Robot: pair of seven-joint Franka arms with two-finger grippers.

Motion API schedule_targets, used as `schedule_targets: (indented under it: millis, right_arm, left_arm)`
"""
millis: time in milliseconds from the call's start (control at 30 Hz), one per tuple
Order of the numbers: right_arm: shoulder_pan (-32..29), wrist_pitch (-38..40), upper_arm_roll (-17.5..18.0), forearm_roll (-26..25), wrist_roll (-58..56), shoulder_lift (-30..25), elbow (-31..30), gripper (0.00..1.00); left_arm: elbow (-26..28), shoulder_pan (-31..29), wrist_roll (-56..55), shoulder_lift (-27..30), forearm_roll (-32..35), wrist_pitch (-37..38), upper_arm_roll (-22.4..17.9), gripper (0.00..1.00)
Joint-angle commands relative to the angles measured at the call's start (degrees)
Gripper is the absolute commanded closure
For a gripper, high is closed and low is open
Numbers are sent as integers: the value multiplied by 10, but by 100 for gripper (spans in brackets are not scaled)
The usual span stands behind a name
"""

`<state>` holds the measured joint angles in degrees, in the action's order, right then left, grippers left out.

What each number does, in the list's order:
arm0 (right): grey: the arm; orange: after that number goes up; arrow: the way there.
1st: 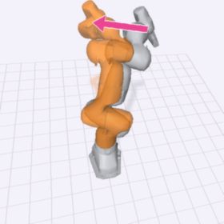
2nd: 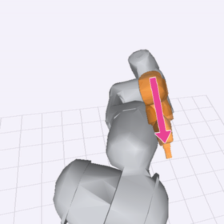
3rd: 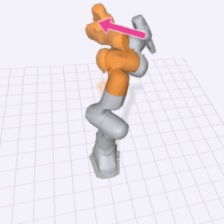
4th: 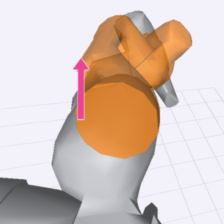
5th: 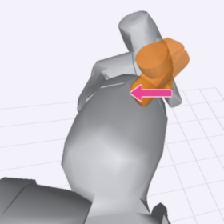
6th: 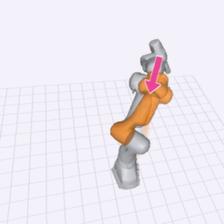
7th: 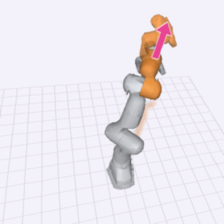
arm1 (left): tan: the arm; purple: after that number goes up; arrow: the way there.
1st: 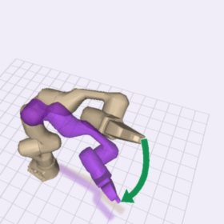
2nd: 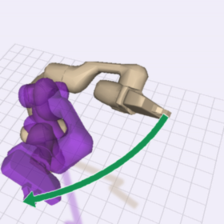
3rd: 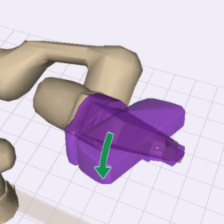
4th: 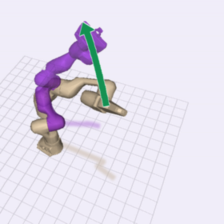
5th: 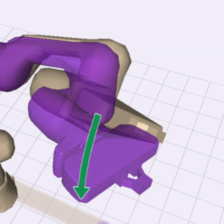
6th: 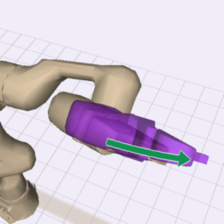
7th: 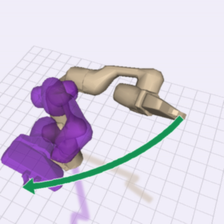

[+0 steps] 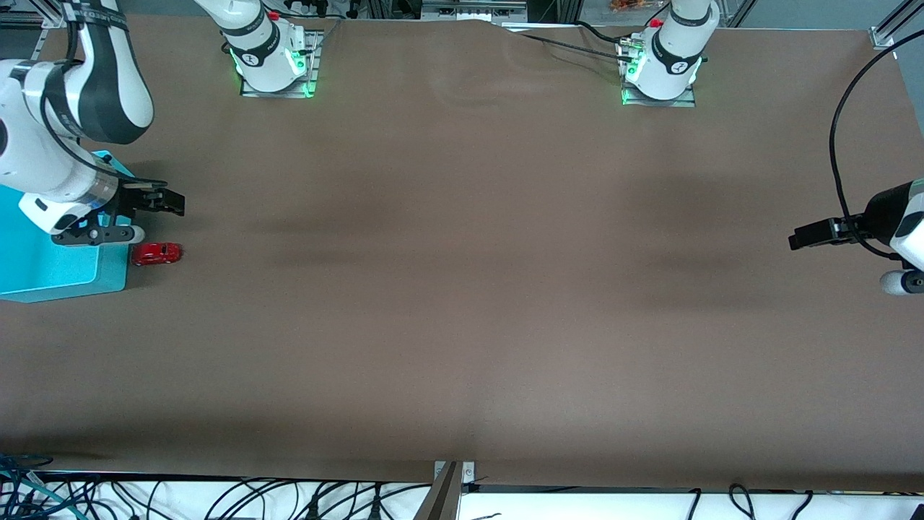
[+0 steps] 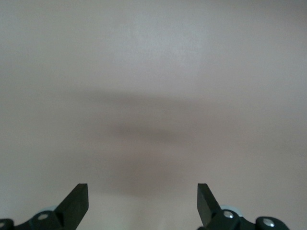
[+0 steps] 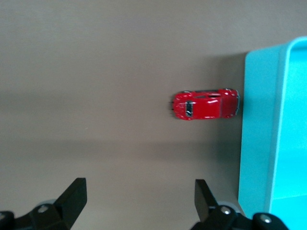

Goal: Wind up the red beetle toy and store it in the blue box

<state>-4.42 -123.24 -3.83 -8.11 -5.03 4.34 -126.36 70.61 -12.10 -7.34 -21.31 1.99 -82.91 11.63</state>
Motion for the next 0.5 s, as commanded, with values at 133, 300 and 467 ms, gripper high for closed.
schedule_targets:
  millis: [133, 300, 467]
  right_arm:
    - [-4, -29, -15, -17, 110, 2, -23, 0]
    - [-6, -36, -27, -22, 153, 8, -22, 0]
    - [-8, -42, -33, -22, 203, 17, -22, 0]
  left_arm:
    - [-1, -2, 16, -8, 17, 3, 2, 0]
    - [-3, -1, 16, -11, 16, 1, 3, 0]
    - [-5, 6, 13, -28, 14, -1, 4, 0]
